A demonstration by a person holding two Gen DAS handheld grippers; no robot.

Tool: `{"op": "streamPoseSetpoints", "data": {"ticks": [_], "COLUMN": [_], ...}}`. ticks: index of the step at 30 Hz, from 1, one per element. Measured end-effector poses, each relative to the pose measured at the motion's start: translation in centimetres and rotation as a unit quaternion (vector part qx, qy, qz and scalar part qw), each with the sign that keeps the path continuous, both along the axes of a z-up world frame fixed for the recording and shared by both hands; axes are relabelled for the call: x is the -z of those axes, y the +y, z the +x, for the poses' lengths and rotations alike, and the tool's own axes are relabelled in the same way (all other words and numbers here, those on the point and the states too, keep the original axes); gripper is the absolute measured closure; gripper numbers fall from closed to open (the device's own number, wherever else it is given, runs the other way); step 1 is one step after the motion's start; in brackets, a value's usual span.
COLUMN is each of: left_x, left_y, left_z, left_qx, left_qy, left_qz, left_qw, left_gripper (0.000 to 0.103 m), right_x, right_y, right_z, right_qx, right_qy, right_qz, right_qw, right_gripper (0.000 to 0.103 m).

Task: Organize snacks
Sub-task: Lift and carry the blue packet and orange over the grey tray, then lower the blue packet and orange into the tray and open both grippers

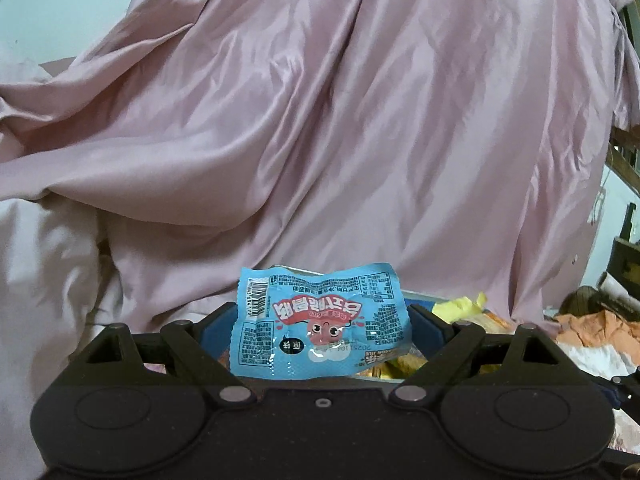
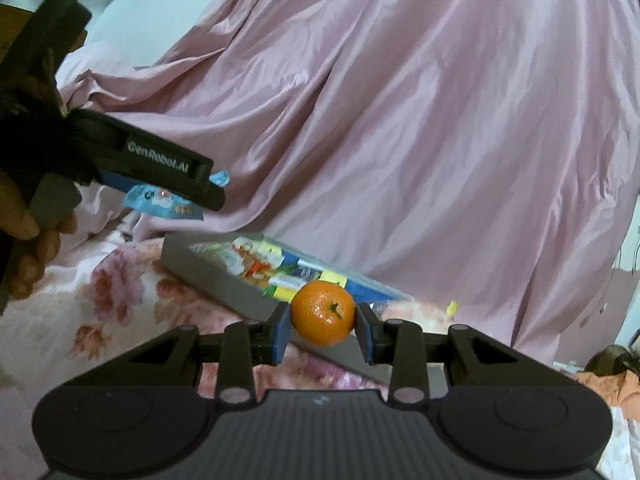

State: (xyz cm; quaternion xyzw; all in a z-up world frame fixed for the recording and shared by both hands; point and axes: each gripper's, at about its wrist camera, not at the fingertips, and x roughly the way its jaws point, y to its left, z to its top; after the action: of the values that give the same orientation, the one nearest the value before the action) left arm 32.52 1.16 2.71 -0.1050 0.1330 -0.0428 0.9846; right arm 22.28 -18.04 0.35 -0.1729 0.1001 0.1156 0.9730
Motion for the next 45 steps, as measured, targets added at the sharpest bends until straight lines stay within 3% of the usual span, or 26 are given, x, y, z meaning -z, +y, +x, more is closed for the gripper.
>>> {"op": "streamPoseSetpoints", "data": {"ticks": [9,23,45], "left_x": [1.4,2.7,4.1], "left_y": [0.5,-1.7,-1.9], "left_z": [3.1,5.2,6.5], "left_qx": [0.019,0.044,0.05], "left_qy": [-0.001,-0.012,0.019], "left_qz": [-0.002,0.047,0.056], "left_qw": [0.9998,0.9979,0.997], "left_gripper": [0.013,0.013,0.013], "right_x": [0.9,2.1,2.4], "right_y": [0.9,0.9,1.1], "right_z": [2.7,6.8,7.6], "right_qx": [0.01,0.046,0.052], "right_qy": [-0.013,0.006,0.017], "right_qz": [0.002,0.016,0.02], "right_qw": [1.0,0.999,0.998], "right_gripper": [0.064,0.064,0.063]}}
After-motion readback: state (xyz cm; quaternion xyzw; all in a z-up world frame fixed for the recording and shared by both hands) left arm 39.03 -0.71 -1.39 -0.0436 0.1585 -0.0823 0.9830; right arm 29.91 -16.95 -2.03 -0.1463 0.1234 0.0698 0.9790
